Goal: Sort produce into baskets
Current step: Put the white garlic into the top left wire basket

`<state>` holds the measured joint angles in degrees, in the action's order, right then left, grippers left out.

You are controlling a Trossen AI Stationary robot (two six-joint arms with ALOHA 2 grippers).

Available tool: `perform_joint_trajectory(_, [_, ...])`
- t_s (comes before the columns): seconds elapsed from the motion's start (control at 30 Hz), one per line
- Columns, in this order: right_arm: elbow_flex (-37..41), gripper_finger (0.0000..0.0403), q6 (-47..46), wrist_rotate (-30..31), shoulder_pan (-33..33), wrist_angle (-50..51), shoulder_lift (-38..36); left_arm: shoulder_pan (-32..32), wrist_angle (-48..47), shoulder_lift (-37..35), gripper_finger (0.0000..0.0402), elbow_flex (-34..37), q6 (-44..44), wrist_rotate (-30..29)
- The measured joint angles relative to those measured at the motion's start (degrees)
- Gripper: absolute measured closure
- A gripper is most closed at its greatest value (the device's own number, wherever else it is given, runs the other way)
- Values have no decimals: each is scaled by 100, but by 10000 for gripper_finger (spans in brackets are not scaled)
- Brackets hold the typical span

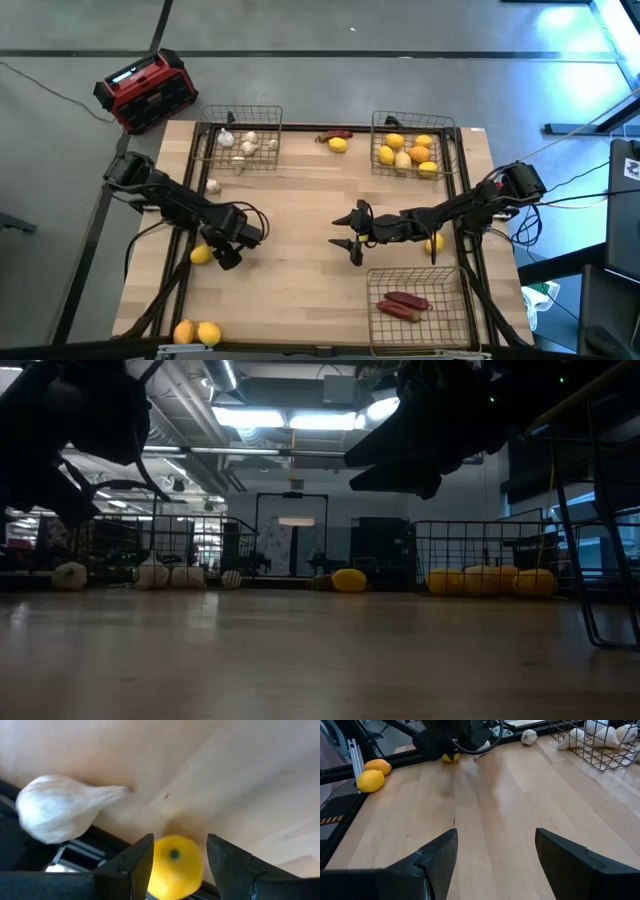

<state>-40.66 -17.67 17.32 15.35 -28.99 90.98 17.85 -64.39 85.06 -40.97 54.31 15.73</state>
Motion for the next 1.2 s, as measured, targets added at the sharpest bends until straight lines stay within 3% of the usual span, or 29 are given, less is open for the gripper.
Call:
perform_joint_trajectory(0.27, [-1,139,2,0,0,-4,0,28,-92,0,224,-212,-295,-33])
perform_joint_trajectory(0.53, [-1,139,0,24,0,-11,0,45,-619,-2,224,-531,-1856,-1148])
perform_joint_trajectory(0.7, [0,139,-2,38,0,-11,0,110,-601,4,224,-390,-2740,-1184])
perform_joint_trajectory(1.2, [-1,139,0,114,0,-7,0,131,-303,11,224,-61,-3966,-1391])
